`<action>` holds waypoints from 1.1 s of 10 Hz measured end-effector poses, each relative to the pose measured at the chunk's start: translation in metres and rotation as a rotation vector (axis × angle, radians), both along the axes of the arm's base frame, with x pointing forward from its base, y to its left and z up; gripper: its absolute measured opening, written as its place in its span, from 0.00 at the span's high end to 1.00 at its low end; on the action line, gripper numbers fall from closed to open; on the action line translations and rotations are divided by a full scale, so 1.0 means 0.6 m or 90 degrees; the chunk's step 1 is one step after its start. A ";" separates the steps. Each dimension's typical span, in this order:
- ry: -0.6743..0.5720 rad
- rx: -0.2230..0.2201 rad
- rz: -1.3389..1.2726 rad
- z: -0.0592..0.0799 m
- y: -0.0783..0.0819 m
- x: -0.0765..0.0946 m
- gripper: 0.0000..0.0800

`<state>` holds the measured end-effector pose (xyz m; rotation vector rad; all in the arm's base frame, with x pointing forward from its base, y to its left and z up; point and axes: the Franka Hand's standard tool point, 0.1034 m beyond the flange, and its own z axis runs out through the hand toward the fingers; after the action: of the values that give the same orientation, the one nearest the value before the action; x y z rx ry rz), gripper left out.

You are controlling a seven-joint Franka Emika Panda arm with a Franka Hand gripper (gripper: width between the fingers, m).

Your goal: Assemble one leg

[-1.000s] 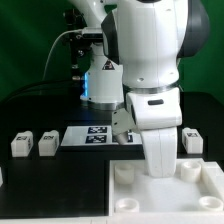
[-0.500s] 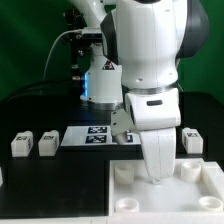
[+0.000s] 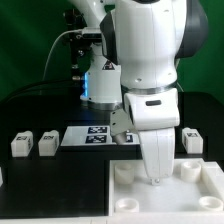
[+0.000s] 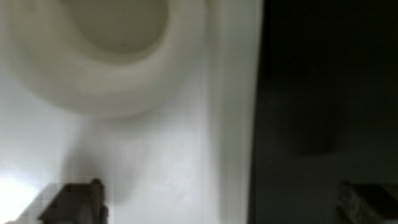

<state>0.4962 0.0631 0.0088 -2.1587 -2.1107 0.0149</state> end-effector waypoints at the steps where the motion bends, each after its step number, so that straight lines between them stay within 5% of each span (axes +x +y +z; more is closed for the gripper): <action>1: 0.000 0.000 0.000 0.000 0.000 0.000 0.19; 3: 0.000 0.000 -0.003 0.001 0.000 0.000 0.19; 7: -0.008 -0.032 -0.312 0.075 0.058 -0.041 0.19; 11: 0.029 -0.027 -0.643 0.080 0.119 -0.072 0.19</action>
Offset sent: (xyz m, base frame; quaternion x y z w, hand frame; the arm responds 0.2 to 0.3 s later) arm -0.0165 0.0061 0.0372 -0.0401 -0.0210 0.1559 0.9867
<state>0.4532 0.1347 0.0566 -2.9208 -0.7996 0.0130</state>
